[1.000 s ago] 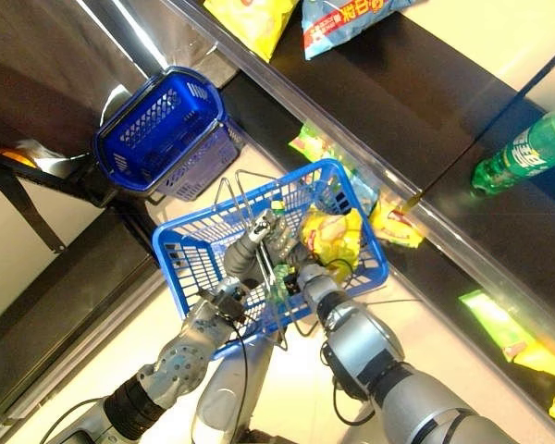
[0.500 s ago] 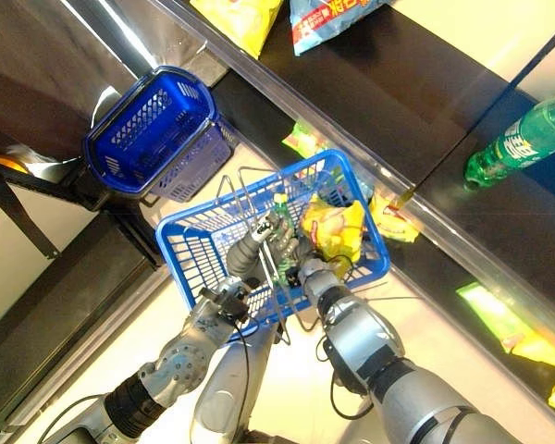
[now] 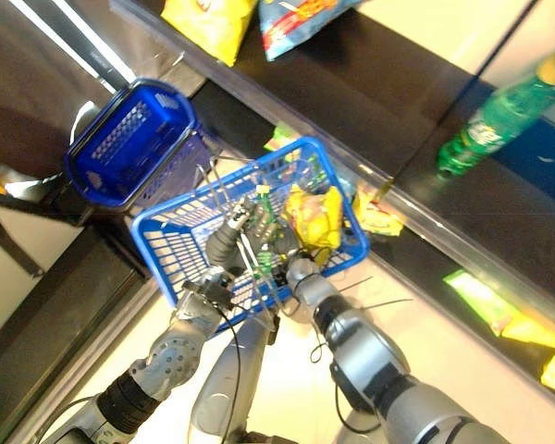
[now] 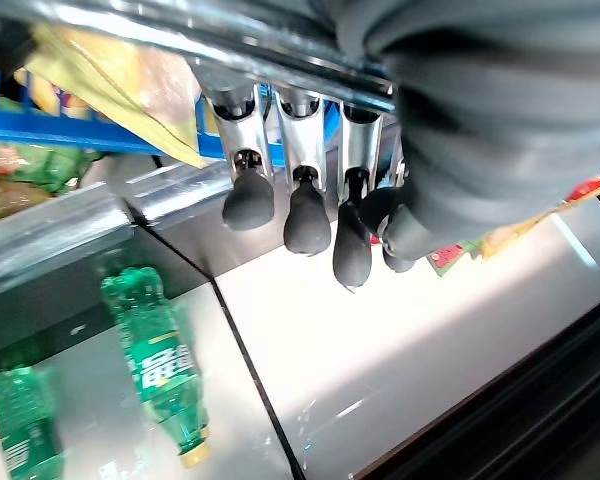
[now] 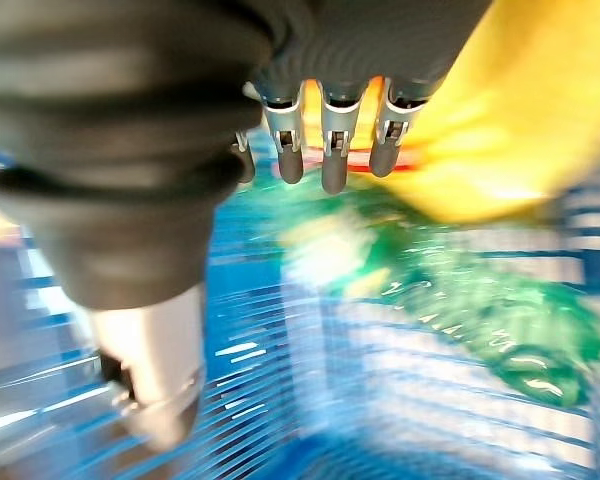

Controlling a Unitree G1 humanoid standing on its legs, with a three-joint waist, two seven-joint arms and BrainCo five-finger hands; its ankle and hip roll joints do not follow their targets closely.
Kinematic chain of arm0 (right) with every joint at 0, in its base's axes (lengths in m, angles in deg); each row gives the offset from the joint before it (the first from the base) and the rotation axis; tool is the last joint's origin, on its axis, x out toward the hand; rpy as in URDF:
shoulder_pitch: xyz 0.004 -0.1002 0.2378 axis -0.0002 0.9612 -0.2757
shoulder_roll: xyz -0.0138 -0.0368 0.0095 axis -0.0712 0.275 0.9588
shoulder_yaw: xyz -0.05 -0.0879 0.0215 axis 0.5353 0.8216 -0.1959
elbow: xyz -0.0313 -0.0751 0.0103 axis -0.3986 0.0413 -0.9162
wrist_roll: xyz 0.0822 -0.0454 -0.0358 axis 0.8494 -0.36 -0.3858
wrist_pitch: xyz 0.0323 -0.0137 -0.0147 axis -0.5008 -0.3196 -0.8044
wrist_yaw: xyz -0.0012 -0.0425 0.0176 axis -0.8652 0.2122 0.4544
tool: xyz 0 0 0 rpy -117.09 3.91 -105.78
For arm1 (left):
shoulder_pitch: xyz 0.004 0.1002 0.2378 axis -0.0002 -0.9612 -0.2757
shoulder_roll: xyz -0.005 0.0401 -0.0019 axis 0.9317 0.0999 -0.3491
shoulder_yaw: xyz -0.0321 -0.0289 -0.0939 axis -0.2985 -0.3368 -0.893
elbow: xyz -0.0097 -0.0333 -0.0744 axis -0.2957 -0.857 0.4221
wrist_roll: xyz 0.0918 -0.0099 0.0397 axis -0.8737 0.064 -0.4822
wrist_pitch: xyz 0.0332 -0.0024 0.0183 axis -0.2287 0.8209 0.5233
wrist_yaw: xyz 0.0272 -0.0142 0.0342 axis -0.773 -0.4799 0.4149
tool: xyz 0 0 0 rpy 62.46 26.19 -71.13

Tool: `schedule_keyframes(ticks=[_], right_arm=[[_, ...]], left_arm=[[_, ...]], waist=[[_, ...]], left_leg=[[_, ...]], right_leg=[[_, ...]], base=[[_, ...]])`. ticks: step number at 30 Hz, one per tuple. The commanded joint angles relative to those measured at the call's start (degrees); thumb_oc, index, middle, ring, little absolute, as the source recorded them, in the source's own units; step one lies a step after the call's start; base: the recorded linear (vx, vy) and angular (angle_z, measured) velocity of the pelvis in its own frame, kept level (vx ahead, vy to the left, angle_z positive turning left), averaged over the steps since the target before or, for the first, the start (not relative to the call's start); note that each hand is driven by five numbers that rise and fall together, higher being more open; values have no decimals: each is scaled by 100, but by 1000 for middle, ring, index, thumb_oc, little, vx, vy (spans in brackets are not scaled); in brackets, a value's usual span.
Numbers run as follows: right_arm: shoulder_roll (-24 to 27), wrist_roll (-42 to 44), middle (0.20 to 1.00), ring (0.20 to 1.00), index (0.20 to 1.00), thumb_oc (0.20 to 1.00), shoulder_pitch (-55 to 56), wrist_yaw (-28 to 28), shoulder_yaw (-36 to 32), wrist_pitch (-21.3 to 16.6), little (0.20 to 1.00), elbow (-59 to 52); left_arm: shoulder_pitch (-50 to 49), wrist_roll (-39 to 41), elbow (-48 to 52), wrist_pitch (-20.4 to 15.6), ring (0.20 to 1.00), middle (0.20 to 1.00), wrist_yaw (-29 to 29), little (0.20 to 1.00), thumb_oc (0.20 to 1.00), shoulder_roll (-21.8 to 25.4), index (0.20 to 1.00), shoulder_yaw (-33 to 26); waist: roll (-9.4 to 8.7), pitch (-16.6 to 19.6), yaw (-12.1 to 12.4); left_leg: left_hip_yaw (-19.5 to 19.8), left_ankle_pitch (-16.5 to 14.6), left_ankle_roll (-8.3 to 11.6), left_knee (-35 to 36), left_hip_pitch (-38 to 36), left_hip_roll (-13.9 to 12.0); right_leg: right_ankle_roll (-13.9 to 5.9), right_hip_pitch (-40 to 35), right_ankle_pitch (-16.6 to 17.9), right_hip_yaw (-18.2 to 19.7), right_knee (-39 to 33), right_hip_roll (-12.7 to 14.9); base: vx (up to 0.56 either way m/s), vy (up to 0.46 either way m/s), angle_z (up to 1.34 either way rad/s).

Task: Pick up the snacks into the basket

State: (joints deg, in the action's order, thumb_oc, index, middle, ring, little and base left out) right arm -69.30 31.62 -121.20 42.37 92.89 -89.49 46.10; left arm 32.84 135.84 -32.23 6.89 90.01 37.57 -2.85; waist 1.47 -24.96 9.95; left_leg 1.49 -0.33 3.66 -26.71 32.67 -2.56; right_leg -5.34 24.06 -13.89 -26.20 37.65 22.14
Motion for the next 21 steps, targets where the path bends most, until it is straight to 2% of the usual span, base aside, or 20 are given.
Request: schedule_keyframes(ticks=[1, 5, 6, 10, 17, 21], right_arm=[[593, -1066, 1000, 1000, 1000, 1000, 502, -19, -381, -333, 1000, -1034], [1004, -1539, 1000, 1000, 1000, 1000, 1002, -3, -617, -401, 1000, -1644], [1296, -1799, 1000, 1000, 1000, 1000, 1232, 17, -831, -450, 1000, -2081], [1683, -1990, 1000, 1000, 1000, 1000, 1589, 61, -1216, -593, 1000, -2711], [1888, -1756, 1000, 1000, 1000, 1000, 2050, 16, -1635, -832, 1000, -3184], [1971, -1485, 1000, 1000, 1000, 1000, 2404, -171, -1783, -940, 1000, -3139]], left_arm=[[318, -1090, 1528, -705, 200, 200, -289, 200, 200, -190, 200, -493], [114, -1095, 1470, -804, 200, 200, -294, 200, 200, -177, 200, -733], [-52, -1114, 1451, -817, 200, 200, -323, 200, 200, -163, 200, -887], [-251, -1157, 1397, -819, 200, 200, -363, 200, 200, -130, 200, -1052], [-591, -1180, 1099, -829, 200, 200, -435, 200, 200, -196, 200, -1339], [-905, -1195, 495, -801, 200, 200, -481, 200, 200, -303, 200, -1628]], waist=[[-172, 400, -227], [-215, 479, -302], [-242, 512, -347], [-291, 589, -434], [-333, 739, -537], [-370, 858, -602]], left_leg=[[-117, -256, -184, -20, -98, -82], [-119, -276, -174, 13, -237, -97], [-131, -299, -172, 18, -325, -112], [-162, -310, -162, 63, -454, -132], [-207, -268, -140, 221, -694, -178], [-269, -187, -106, 528, -1044, -237]], right_leg=[[-408, -75, 1172, 188, -653, 37], [-437, -235, 1189, 151, -762, 51], [-453, -315, 1195, 150, -808, 50], [-466, -449, 1213, 163, -914, 36], [-486, -661, 1285, 186, -1132, -10], [-505, -1017, 1355, 201, -1469, -108]], base=[[28, 21, -44], [44, -1, -14], [46, -8, -17], [29, -12, -6], [31, -7, -6], [52, -6, -7]])
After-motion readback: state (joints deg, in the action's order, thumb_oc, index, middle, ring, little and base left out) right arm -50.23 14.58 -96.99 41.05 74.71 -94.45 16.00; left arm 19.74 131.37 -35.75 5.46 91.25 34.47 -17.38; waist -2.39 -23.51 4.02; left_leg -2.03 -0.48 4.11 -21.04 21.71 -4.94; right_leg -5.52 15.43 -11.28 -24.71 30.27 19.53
